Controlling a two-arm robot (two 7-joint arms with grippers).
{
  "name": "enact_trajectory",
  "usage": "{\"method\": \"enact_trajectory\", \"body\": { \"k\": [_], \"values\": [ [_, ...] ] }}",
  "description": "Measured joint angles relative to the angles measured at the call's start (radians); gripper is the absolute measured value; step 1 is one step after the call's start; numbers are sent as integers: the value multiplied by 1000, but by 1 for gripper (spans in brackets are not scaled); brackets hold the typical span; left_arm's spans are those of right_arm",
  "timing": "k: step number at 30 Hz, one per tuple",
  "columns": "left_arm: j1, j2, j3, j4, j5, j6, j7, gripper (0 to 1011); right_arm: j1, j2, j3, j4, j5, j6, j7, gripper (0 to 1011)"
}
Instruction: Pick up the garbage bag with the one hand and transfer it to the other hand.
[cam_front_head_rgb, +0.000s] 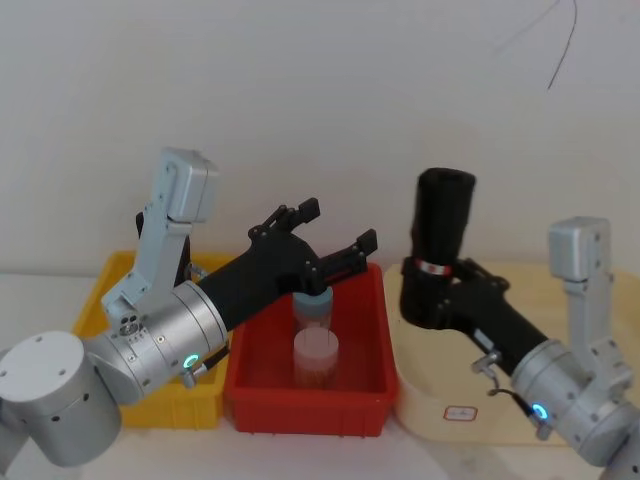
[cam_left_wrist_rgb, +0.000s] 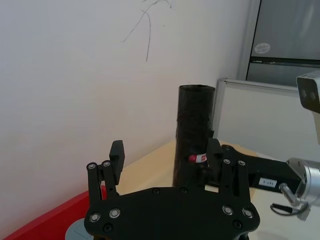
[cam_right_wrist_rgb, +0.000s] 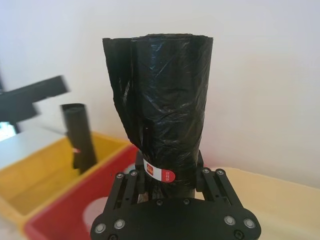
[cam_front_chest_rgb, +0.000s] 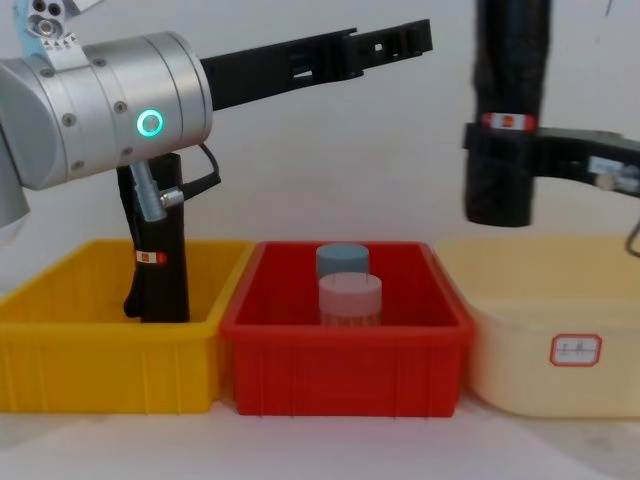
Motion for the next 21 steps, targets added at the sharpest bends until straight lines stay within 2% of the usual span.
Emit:
{"method": "enact_trajectory", "body": {
  "k": [8, 17, 19, 21],
  "values": [
    [0, 0, 0, 0, 0, 0, 0, 1000, -22, 10, 61, 1, -4, 17, -62, 512],
    [0, 0, 0, 0, 0, 0, 0, 1000, -12, 6, 101, 51, -26, 47, -127, 512],
    [0, 0, 0, 0, 0, 0, 0, 1000, -3, 4, 107, 70, -33, 52, -141, 530],
    [0, 0, 0, 0, 0, 0, 0, 1000, 2, 3, 109, 80, -39, 56, -149, 598]
  ]
}}
